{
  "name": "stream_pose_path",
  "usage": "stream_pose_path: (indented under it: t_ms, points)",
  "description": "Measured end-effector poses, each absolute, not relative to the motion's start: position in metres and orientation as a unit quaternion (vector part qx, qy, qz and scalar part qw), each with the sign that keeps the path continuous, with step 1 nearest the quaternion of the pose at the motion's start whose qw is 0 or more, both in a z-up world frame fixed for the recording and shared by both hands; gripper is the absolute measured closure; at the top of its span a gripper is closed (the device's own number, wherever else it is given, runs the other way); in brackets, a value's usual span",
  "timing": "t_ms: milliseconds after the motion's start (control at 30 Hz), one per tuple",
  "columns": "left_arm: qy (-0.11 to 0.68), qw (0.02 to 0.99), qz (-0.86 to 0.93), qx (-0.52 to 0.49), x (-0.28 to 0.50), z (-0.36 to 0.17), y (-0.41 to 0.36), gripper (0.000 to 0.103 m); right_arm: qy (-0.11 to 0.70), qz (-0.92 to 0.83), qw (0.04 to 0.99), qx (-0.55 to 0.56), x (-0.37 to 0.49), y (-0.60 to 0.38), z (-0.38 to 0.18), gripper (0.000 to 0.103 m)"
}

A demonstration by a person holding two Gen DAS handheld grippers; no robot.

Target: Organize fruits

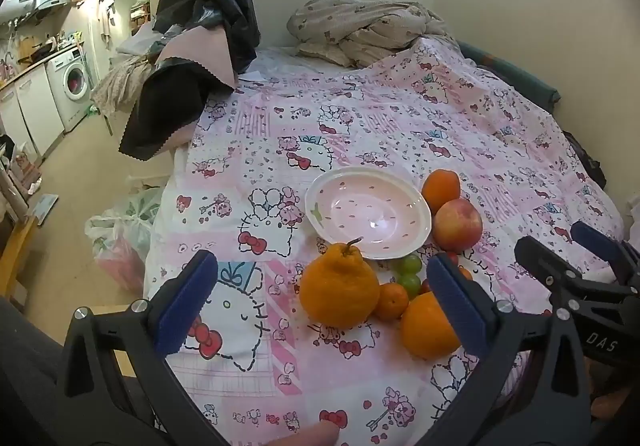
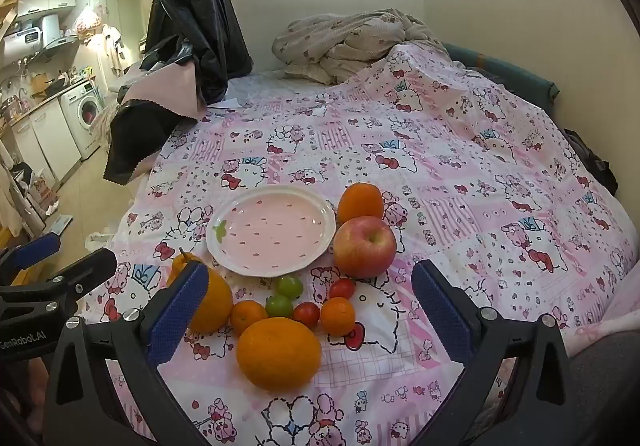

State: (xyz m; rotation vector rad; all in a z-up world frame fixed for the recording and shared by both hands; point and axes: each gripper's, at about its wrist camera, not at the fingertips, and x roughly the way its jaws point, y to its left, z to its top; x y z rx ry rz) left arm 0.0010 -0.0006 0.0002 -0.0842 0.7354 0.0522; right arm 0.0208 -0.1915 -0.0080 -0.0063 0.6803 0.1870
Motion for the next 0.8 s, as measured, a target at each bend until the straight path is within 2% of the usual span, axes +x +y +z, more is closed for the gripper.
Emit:
stream_pose_path:
  t_ms: [800]
  points:
    - [0.349, 0.935, 0.026, -0.054, -0.001, 0.003, 0.004, 0.0, 0.33, 0.092, 0.939, -0.006, 0.025, -0.194, -0.007, 0.0]
